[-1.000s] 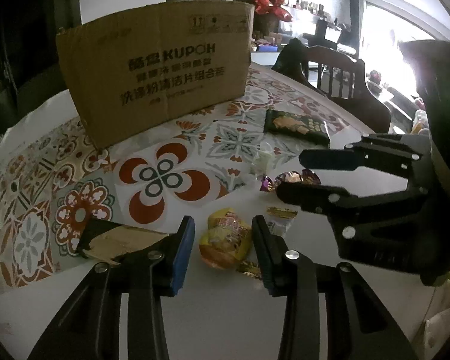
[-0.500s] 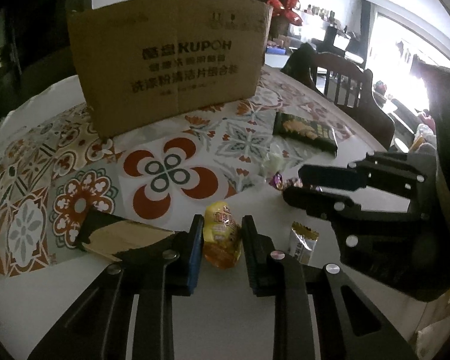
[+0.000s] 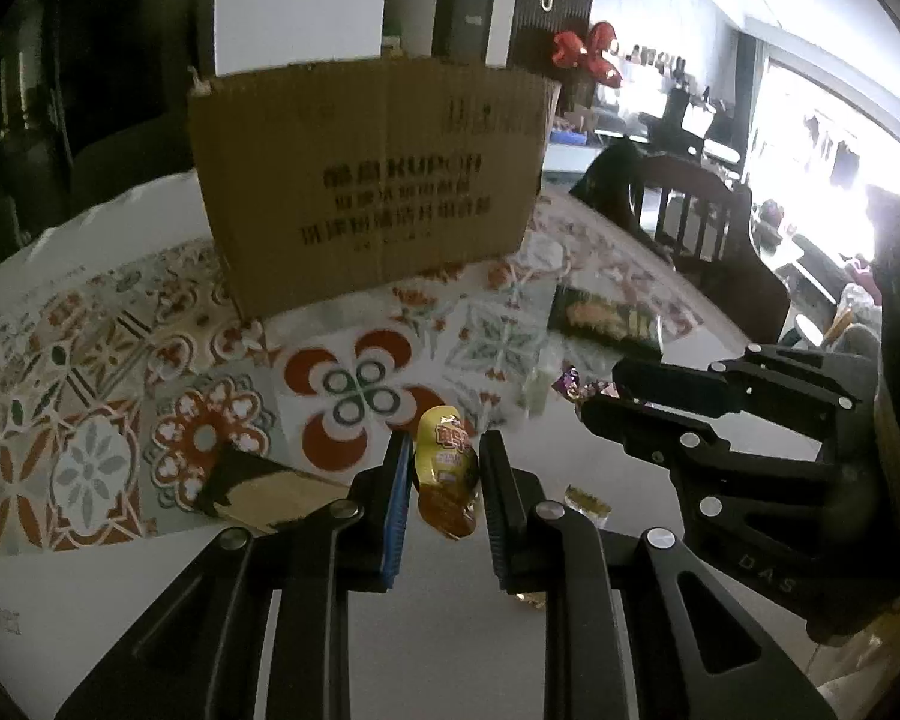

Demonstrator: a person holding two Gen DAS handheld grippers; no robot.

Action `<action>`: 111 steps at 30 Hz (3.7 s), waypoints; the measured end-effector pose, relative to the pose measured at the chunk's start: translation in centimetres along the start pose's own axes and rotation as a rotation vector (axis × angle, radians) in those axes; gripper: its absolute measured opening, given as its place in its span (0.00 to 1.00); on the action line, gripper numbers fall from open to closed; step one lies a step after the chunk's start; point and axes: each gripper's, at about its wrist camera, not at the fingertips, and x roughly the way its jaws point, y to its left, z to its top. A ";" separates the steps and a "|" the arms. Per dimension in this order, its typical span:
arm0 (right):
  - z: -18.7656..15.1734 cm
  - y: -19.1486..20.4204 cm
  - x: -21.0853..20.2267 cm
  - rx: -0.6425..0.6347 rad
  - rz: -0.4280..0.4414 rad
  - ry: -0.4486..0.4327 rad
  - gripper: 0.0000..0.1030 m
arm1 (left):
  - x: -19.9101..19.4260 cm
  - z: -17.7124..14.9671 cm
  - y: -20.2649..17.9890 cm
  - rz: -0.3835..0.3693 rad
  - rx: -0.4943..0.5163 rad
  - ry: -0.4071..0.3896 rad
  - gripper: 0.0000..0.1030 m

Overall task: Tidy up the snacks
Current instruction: 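Grasp the yellow packet with the left tool while the right tool grasps purple wrapped candies, then carry both snacks over the cardboard box and open both tools to drop them, then withdraw both tools from the box back toward the table snacks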

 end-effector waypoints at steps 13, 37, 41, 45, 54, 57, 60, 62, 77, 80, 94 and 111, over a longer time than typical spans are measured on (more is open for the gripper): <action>2.2 -0.2 -3.6 0.049 -0.030 -0.122 0.22 | -3.1 2.7 -0.5 0.028 -0.001 -0.120 0.22; 11.3 -2.1 -6.9 0.075 -0.065 -0.375 0.22 | -6.6 11.9 1.6 0.116 0.024 -0.330 0.22; 13.3 -2.7 -6.8 0.068 -0.066 -0.404 0.22 | -6.7 13.5 2.2 0.127 0.029 -0.353 0.22; 14.8 -3.2 -6.3 0.067 -0.052 -0.408 0.22 | -6.4 15.1 2.6 0.127 0.030 -0.359 0.22; 17.6 -5.0 -3.6 0.079 -0.043 -0.378 0.22 | -3.7 18.5 4.1 0.117 0.008 -0.322 0.22; 18.3 -6.0 -2.4 0.090 -0.043 -0.358 0.22 | -2.3 19.4 4.6 0.117 -0.003 -0.297 0.22; 19.1 -6.8 -1.2 0.105 -0.042 -0.337 0.22 | -0.6 20.3 5.0 0.114 -0.009 -0.261 0.22; 19.5 -7.3 -0.3 0.113 -0.042 -0.320 0.22 | 0.4 20.8 5.6 0.117 -0.020 -0.239 0.22; 19.9 -9.4 4.0 0.168 -0.084 -0.223 0.46 | 3.3 20.1 6.6 0.169 -0.035 -0.160 0.55; 19.4 -9.3 3.3 0.177 -0.097 -0.234 0.46 | 2.1 19.5 6.0 0.185 -0.013 -0.193 0.56; 15.7 -7.1 -1.9 0.197 -0.083 -0.292 0.46 | -4.1 15.2 2.8 0.175 0.047 -0.283 0.56; 9.5 -4.7 -5.1 0.169 -0.045 -0.260 0.46 | -6.1 8.4 -0.8 0.156 0.098 -0.266 0.56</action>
